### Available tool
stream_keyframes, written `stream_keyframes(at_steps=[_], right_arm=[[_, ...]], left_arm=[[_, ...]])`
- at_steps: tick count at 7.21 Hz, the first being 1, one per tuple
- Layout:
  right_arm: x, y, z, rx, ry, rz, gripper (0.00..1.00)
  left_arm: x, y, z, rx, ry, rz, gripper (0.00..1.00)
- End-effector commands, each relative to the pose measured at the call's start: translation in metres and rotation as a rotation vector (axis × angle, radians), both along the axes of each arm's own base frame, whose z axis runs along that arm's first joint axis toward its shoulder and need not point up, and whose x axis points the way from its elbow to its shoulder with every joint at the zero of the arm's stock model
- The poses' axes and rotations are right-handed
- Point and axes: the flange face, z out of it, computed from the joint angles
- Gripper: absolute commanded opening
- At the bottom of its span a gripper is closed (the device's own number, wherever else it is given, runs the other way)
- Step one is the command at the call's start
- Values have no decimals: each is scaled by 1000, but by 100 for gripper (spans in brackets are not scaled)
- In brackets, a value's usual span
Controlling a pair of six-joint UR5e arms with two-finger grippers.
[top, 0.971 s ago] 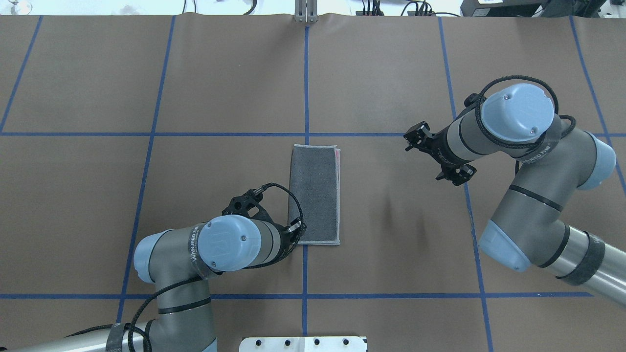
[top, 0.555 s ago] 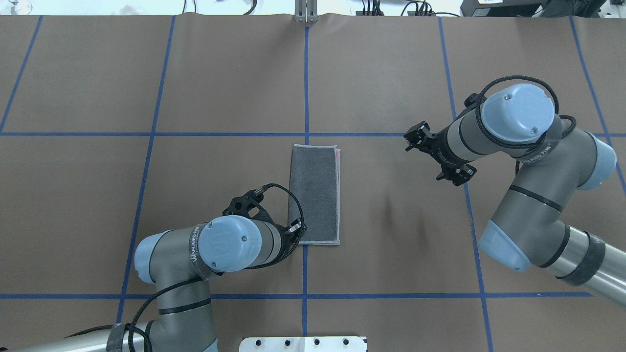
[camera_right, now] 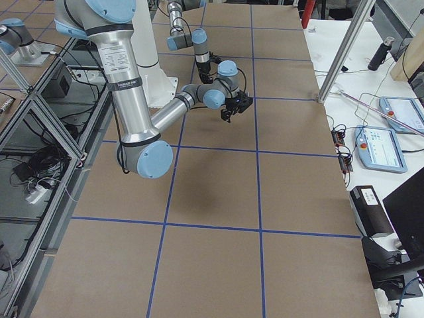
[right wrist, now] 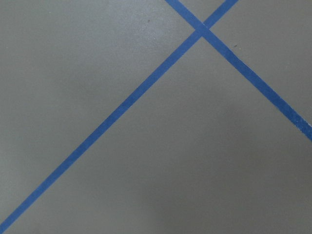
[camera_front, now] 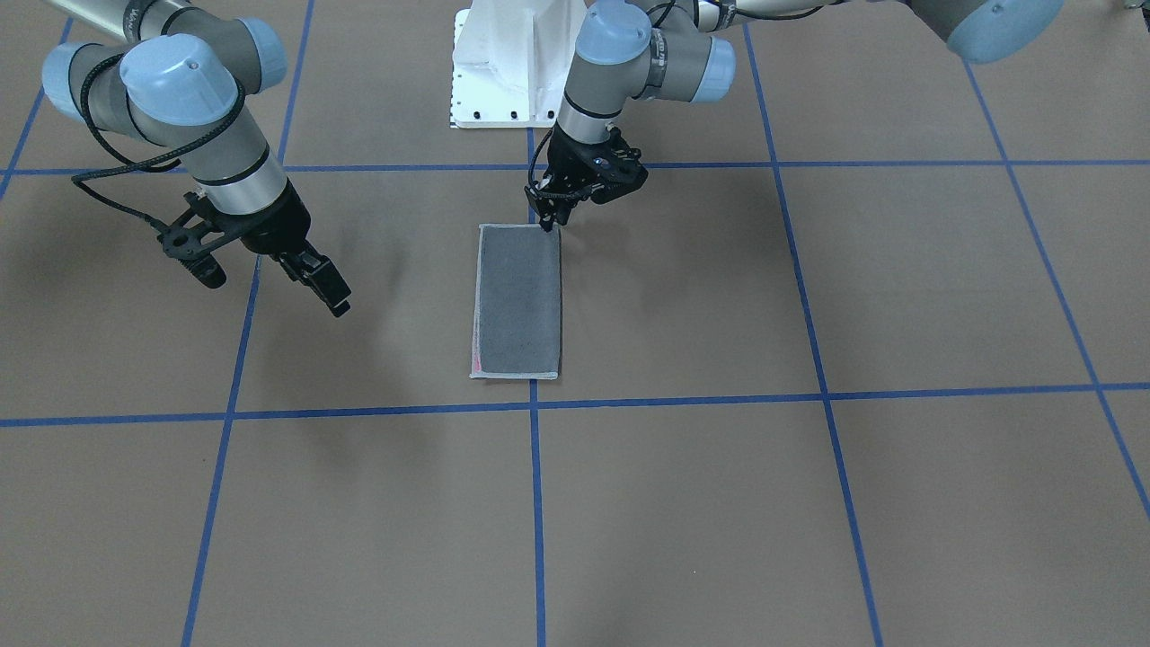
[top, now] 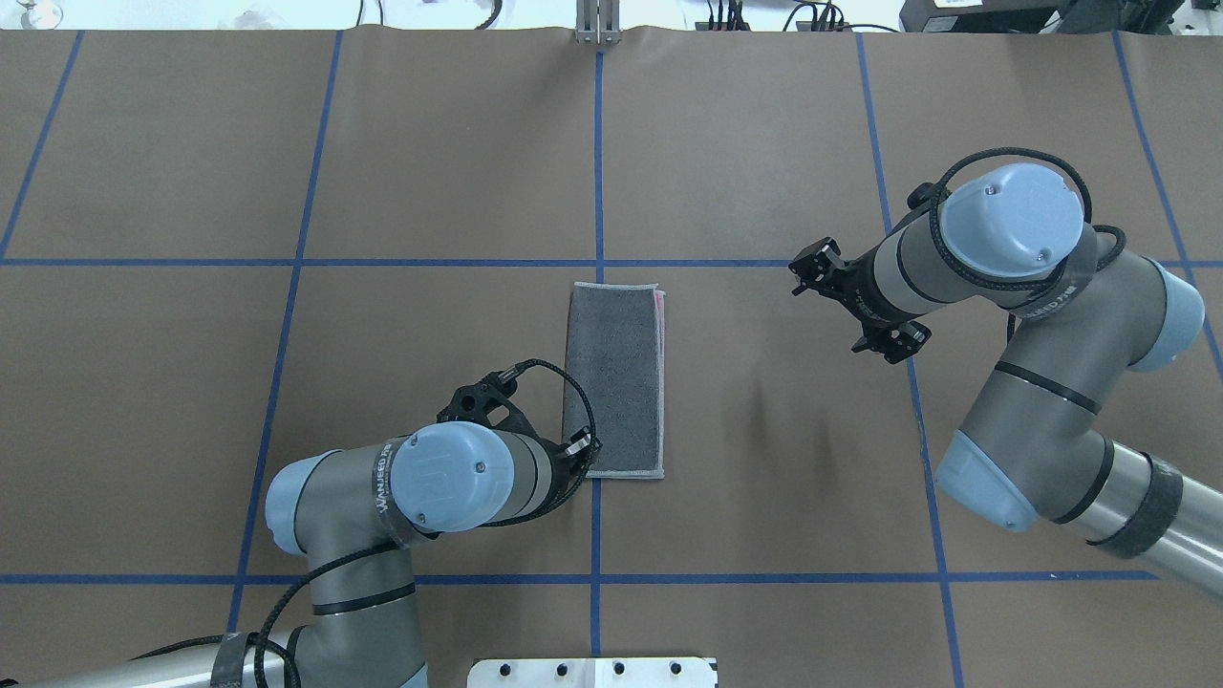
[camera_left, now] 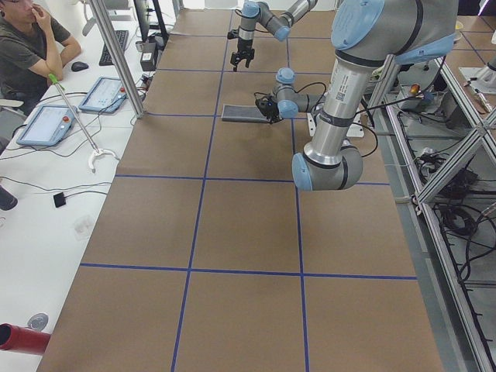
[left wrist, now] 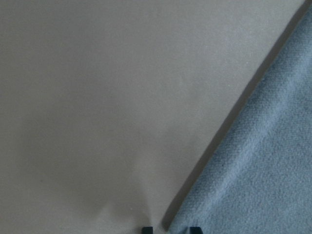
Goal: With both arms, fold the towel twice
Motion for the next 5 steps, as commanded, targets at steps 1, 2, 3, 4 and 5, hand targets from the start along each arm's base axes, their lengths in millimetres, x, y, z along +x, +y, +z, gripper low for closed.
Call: stream_keyframes(at_steps=[1, 2, 3, 4, 5], right_arm=[[0, 0, 1, -1, 0, -2, 100], [0, 0, 1, 0, 1, -1, 100], [0, 0, 1, -1, 2, -1, 100], [0, 0, 1, -1, 0, -2, 100], [0, 0, 0, 0, 1, -1, 100]], left_arm=[[3, -1, 1, -1, -4, 0, 33], [2, -2, 1, -1, -4, -1, 15], [2, -2, 1, -1, -4, -2, 0], [2, -3, 0, -1, -4, -3, 0], [-1, -4, -3, 2, 3, -5, 0]])
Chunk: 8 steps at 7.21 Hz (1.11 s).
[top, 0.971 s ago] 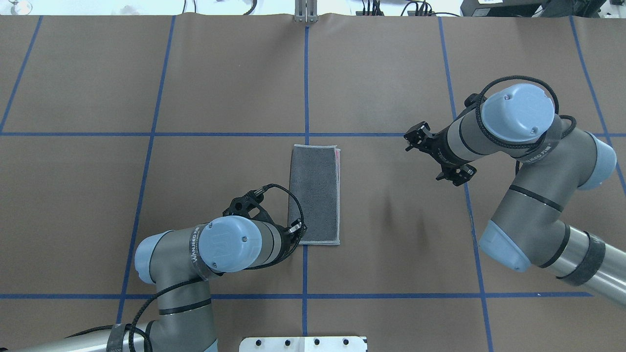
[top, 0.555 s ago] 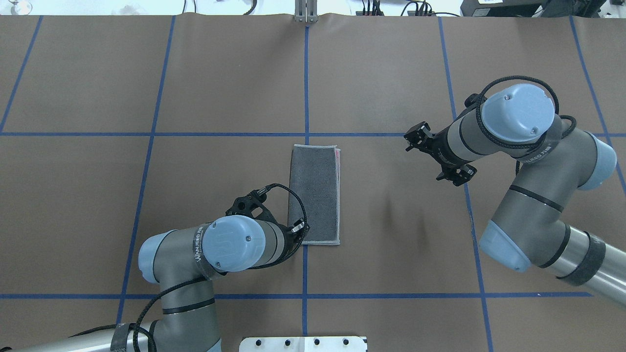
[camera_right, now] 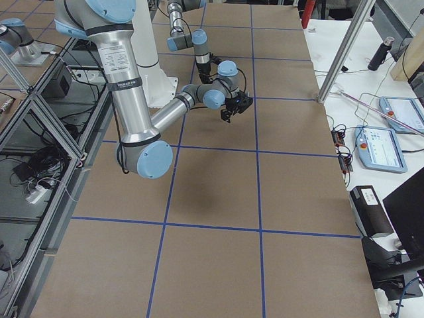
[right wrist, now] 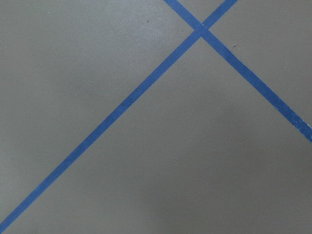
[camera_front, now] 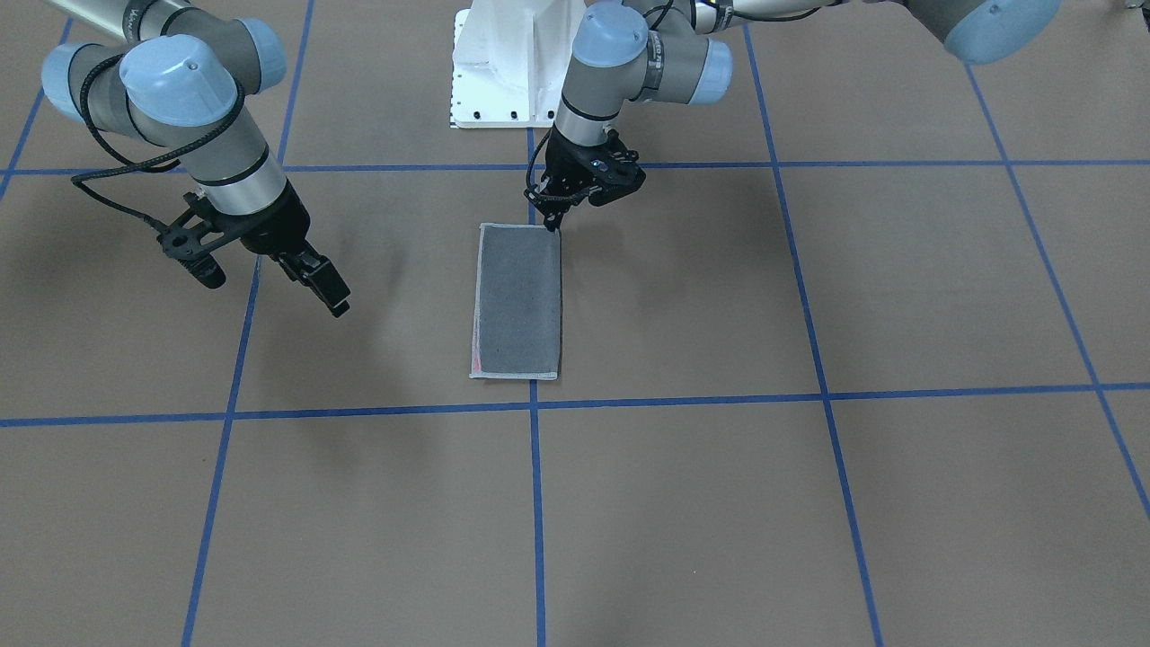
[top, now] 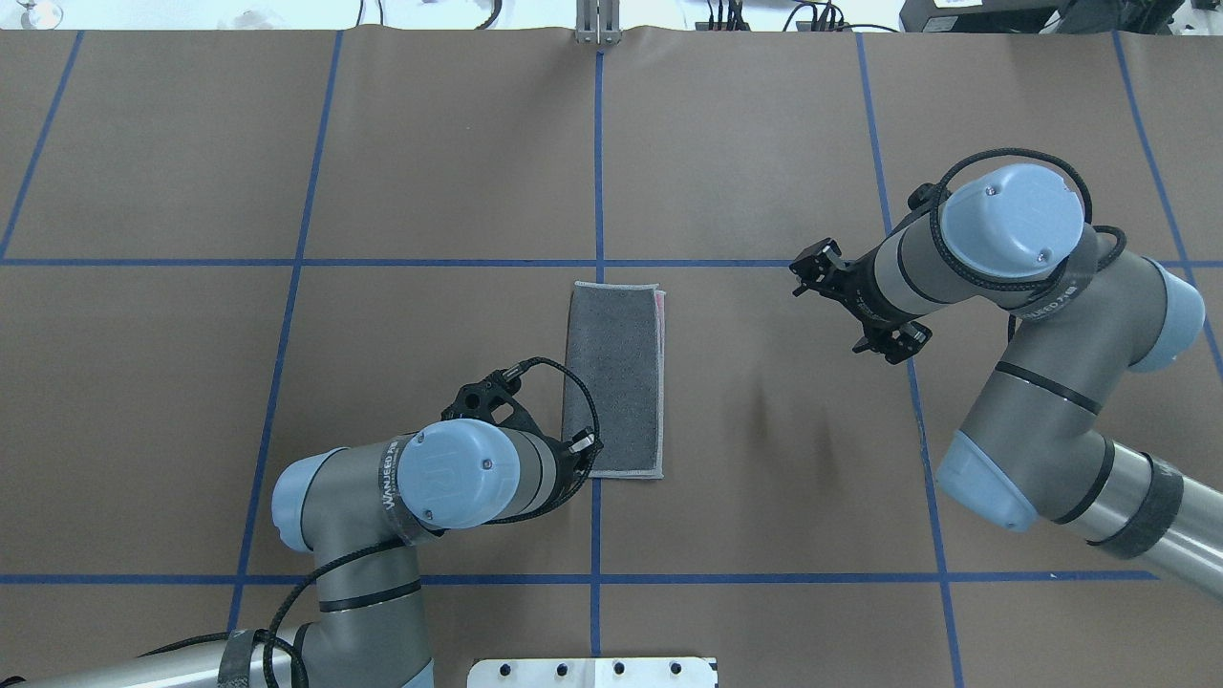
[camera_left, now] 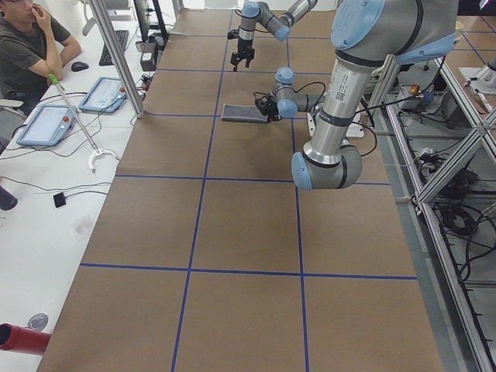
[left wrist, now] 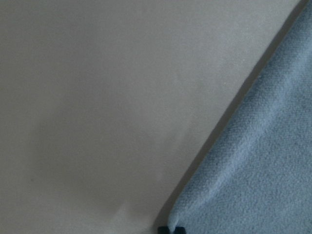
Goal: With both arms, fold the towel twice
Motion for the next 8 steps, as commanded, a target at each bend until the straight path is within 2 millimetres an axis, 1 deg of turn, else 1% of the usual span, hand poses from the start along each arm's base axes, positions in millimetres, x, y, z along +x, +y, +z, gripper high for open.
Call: stream_keyframes(at_steps=[1, 3, 4, 5, 7, 8], right_arm=[[0, 0, 0, 0, -1, -1, 100], [0, 0, 1, 0, 1, -2, 100], [0, 0, 1, 0, 1, -2, 100], [0, 0, 1, 1, 1, -3, 100], [1, 0, 1, 1, 1, -1, 100], [1, -1, -1, 3, -1, -1, 100]], left_arm=[[-8, -5, -7, 5, 16, -8, 0], [-25, -13, -17, 64, 32, 7, 0], [-27, -18, -14, 78, 22, 11, 0], [-33, -26, -15, 134, 15, 50, 0], [-48, -53, -12, 134, 13, 60, 0], [-52, -59, -12, 180, 1, 76, 0]])
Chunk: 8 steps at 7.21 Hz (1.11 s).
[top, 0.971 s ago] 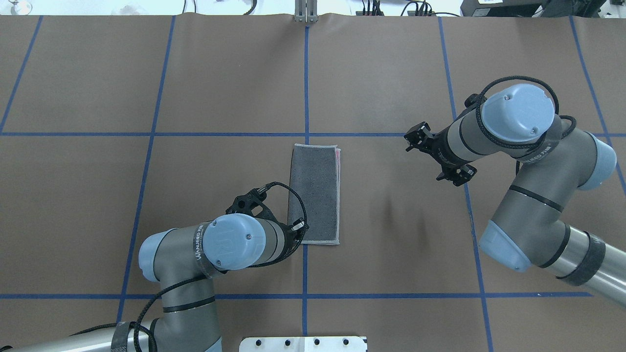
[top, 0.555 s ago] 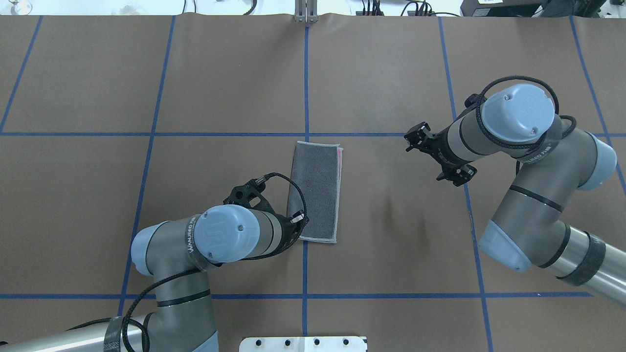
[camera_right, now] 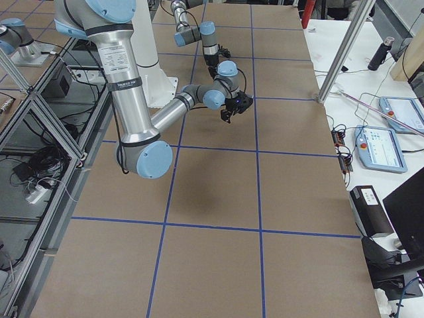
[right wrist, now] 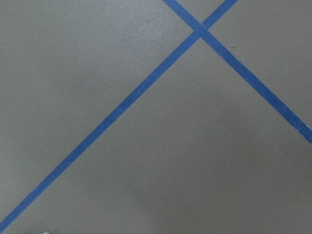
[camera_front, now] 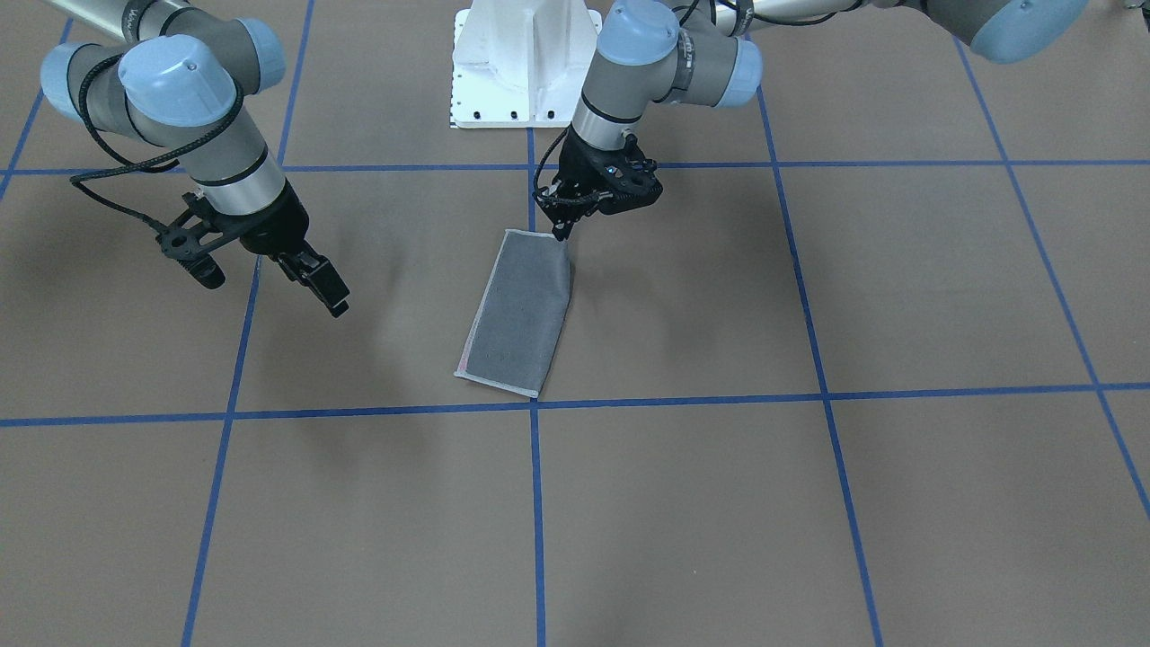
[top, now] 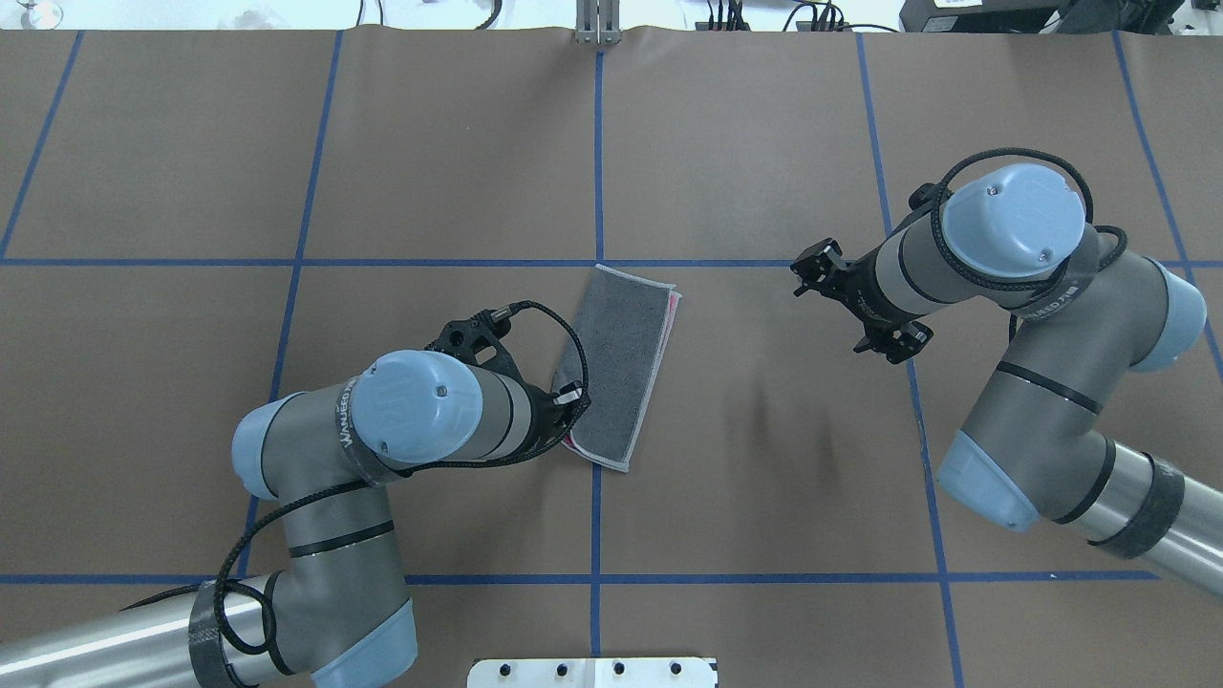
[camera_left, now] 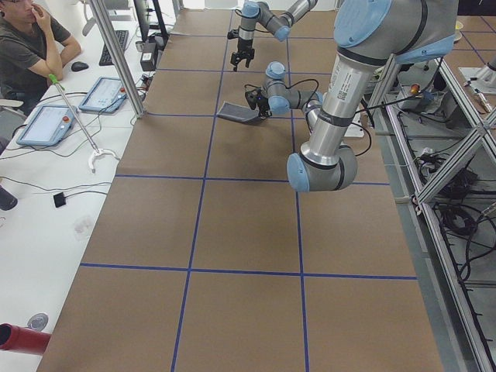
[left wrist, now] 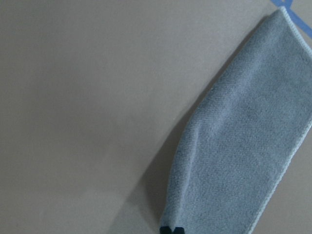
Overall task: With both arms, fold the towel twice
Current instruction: 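Lift the near end with the left gripper and fold it toward the far end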
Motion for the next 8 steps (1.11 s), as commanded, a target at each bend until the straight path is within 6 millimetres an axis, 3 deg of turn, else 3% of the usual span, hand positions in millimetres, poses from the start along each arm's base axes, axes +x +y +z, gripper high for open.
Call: stream_keyframes(at_steps=[1, 3, 5, 7, 8], right_arm=[[4, -3, -2, 6, -3, 3, 100], [17, -13, 3, 6, 8, 24, 100], [35, -35, 18, 53, 53, -2, 100], [45, -50, 31, 66, 79, -4, 100], [44, -50, 32, 64, 81, -6, 100]], left_arm=[[-8, -19, 6, 41, -25, 7, 0], [-6, -23, 3, 37, -25, 0, 0], [-2, -32, -19, 40, -3, -16, 0], [26, -70, -60, -13, 13, -78, 0], [29, -93, -68, -16, 6, -104, 0]])
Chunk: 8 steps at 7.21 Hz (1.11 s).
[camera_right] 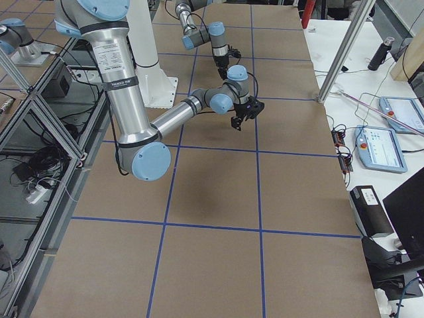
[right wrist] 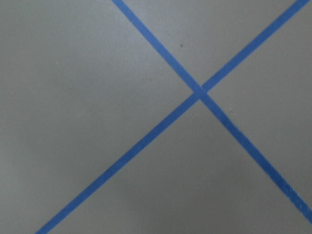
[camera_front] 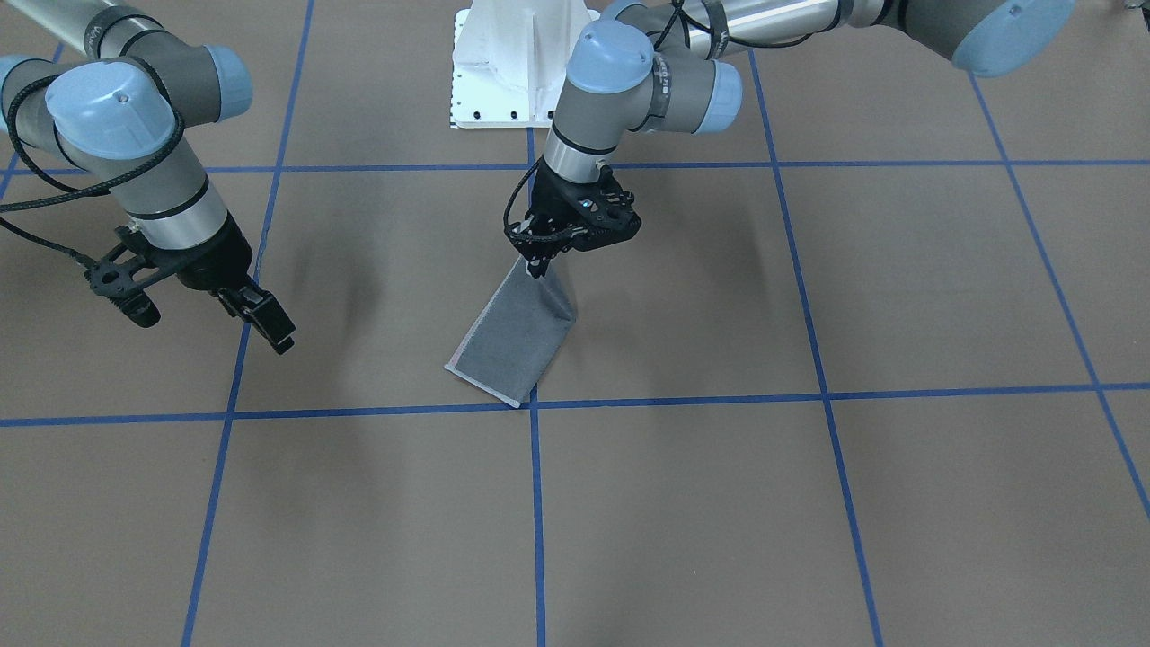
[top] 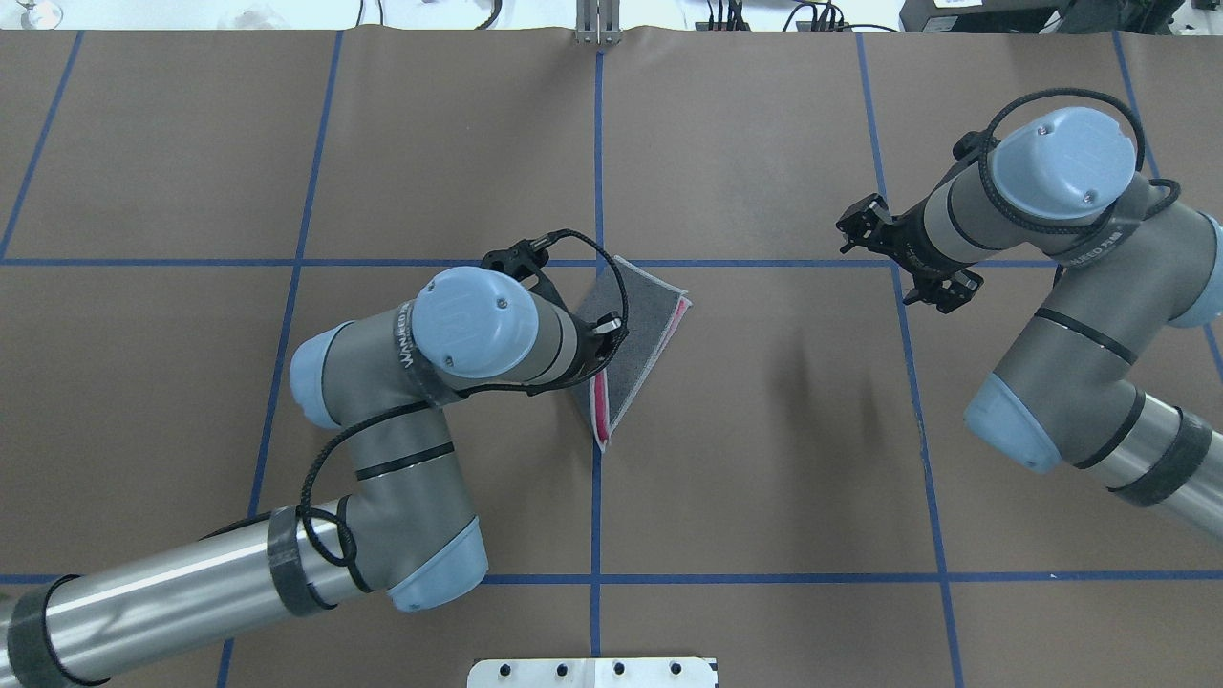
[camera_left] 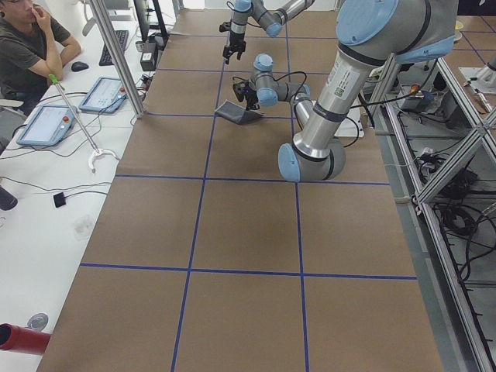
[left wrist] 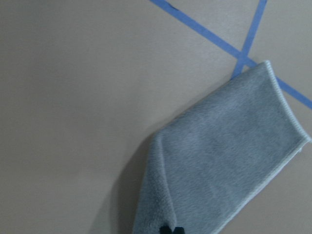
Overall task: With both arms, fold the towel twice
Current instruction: 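Lift the near end with the left gripper and fold it toward the far end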
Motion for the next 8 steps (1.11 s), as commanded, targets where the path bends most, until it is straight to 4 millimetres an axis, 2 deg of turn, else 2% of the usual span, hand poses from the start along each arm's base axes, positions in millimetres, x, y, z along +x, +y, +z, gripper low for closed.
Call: stream_keyframes(at_steps=[1, 3, 5, 8], right_arm=[[1, -4, 6, -2, 8, -3, 100], [-1, -5, 11, -9, 13, -4, 100], [-1, -5, 11, -8, 12, -4, 100], [-2, -5, 12, -10, 14, -5, 100]], left_arm=[[10, -44, -23, -14, -9, -52, 0], [28, -64, -36, -25, -26, -66, 0], [29, -71, -35, -24, -25, -73, 0], [26, -84, -47, -19, -13, -87, 0]])
